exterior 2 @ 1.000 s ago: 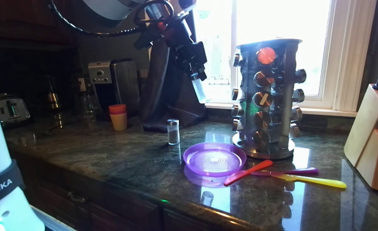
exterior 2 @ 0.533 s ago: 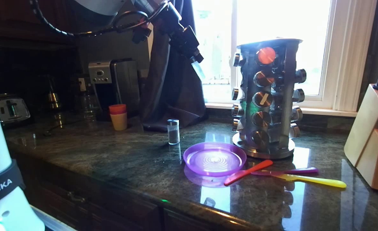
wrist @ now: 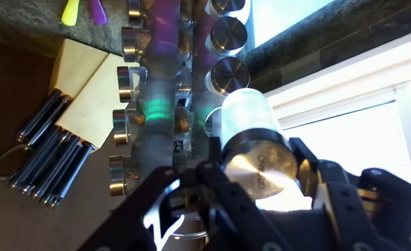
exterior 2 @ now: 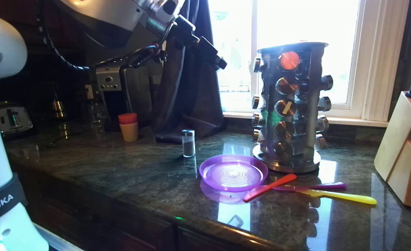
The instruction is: Place the empty spice bottle on the spice rack
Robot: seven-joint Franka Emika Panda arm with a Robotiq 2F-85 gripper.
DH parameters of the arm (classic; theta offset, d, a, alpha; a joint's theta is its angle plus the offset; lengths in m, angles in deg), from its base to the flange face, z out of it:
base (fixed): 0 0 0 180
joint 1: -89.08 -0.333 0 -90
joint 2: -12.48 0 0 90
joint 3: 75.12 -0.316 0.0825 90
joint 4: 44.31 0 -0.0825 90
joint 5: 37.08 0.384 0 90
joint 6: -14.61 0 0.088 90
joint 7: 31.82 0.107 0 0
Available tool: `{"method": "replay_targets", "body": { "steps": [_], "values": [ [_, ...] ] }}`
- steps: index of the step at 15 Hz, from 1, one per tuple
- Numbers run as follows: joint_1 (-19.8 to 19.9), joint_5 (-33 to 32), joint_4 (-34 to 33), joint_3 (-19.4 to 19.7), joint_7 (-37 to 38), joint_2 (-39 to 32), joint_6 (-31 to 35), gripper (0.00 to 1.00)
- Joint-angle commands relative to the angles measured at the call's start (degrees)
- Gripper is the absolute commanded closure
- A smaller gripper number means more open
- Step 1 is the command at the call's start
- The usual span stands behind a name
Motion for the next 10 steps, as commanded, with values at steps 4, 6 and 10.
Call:
{"method": "replay_targets", "body": {
  "steps": [4,6,10],
  "values": [
    [13.3,-15.7,0.5,-17.3,22.4,12.3,6.7,0.75],
    [11.7,-13.1,0.1,-15.9,19.0,9.0,4.7,0.50],
    [12.4,-13.6,0.2,-17.0,19.8,10.7,4.7,0.50]
  ]
}}
